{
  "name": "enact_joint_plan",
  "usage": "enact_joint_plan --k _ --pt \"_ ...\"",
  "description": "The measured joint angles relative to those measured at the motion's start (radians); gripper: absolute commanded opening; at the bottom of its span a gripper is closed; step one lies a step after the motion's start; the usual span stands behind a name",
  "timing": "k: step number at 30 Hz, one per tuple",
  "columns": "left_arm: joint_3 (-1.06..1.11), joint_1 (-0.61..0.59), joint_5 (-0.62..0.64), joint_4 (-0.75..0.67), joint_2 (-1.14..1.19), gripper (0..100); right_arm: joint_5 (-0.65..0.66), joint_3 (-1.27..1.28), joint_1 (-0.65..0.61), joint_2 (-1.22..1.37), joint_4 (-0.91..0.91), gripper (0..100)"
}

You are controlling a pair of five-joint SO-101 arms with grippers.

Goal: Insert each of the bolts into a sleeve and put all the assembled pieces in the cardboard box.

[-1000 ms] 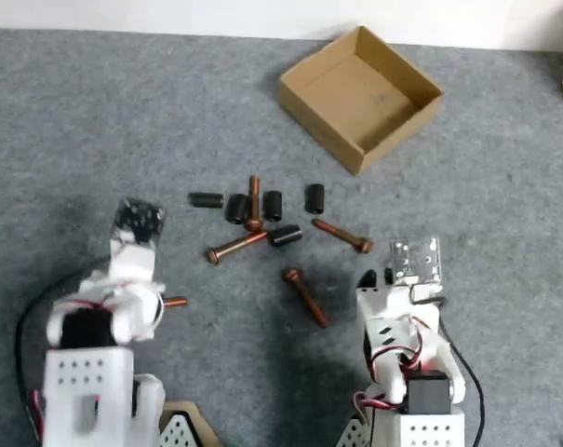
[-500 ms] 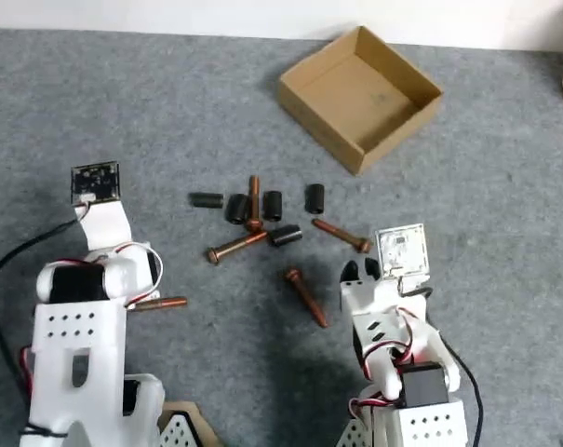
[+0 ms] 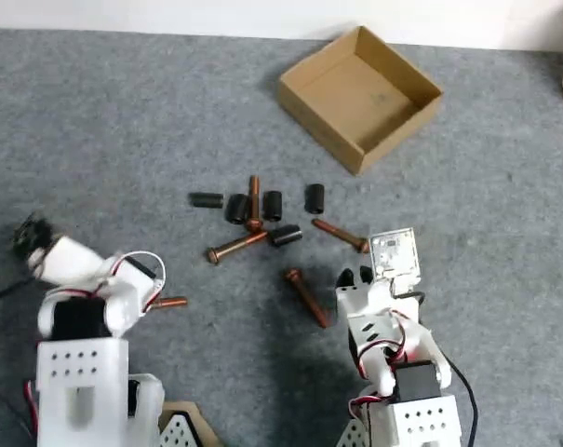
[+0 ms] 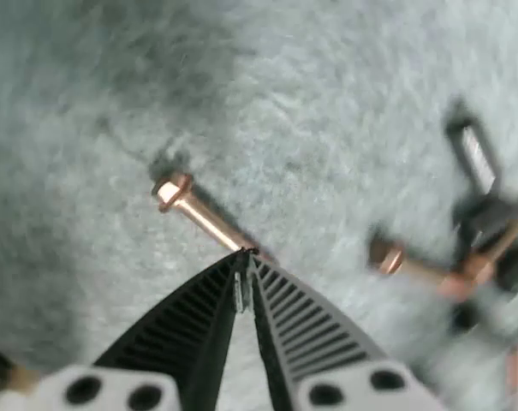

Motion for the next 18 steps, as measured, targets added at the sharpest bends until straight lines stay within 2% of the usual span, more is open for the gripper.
enact_joint_plan --k 4,9,15,18 --pt "0.084 -0.132 0.112 -0.135 -0.081 1 0.0 0.0 0.0 -0.002 0.0 8.4" --pt "0.222 -0.18 0.064 -0.324 -0.133 1 0.0 0.005 0.0 -0.002 0.0 8.4" --pt "0.241 -0.183 0.071 -0.338 -0.137 1 0.0 0.005 -0.002 -0.002 0.0 8.4" --pt "0.241 -0.147 0.092 -0.27 -0.138 1 0.0 0.005 -0.002 -0.002 0.0 8.4"
